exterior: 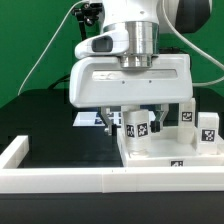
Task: Assemble square table
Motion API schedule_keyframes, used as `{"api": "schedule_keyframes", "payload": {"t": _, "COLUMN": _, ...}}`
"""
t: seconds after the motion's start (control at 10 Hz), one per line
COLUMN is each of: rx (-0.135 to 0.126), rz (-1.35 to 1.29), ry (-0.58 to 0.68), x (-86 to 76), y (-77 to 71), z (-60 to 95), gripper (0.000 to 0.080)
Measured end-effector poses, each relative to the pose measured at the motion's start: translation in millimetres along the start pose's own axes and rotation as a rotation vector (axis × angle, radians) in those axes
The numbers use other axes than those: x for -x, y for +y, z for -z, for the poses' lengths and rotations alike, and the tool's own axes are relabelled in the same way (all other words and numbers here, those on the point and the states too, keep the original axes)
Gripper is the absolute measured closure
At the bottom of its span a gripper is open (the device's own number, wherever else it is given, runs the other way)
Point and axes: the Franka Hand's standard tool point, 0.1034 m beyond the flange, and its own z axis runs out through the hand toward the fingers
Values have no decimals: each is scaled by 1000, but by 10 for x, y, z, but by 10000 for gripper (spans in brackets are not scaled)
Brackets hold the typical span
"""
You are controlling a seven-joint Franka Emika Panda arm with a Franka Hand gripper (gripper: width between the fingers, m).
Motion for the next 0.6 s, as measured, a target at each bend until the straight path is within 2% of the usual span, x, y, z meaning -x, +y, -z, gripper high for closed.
{"api": "schedule_keyframes", "payload": {"t": 0.3, "rx": 0, "rz": -2, "ry": -1, "x": 2, "y": 0, "z": -3, "gripper": 534}}
{"api": "schedule_keyframes", "payload": {"t": 0.6, "rx": 0, "rz": -14, "ry": -1, "x": 4, "y": 1, "z": -5, "gripper": 532}}
